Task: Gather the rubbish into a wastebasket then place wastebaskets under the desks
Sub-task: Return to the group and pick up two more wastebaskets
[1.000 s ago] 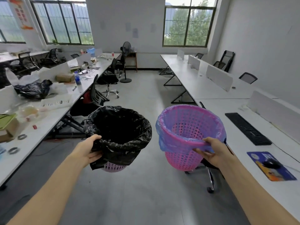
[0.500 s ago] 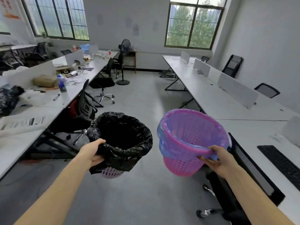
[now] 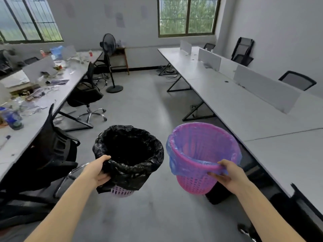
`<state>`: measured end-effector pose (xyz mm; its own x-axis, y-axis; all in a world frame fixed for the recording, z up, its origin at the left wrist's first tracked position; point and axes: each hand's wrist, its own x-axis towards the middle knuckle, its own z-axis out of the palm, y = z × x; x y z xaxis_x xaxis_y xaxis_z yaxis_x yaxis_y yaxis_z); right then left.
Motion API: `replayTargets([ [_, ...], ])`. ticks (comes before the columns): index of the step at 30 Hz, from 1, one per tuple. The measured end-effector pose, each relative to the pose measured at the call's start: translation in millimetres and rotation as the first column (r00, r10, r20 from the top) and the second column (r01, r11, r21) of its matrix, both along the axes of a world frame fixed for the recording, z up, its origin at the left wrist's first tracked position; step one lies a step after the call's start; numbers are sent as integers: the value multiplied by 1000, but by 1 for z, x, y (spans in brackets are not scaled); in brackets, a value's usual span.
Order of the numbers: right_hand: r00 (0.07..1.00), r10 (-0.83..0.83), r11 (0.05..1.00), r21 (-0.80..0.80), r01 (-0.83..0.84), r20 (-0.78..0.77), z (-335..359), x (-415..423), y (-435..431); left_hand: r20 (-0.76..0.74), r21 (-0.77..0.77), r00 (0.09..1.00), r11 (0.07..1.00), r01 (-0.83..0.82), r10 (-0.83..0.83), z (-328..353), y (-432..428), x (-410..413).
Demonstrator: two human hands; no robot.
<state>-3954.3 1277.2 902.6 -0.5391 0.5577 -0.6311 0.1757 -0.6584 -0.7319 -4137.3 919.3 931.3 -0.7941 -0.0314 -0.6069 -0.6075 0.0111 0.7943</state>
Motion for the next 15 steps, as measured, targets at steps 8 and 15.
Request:
replayTargets([
  [8, 1000, -16, 1000, 11, 16, 21, -8, -207, 90, 11, 4, 1000, 1000, 6, -6, -4, 98, -198],
  [15, 996, -70, 997, 23, 69, 62, -46, -384, 162, 70, 15, 997, 1000, 12, -13, -47, 167, -398],
])
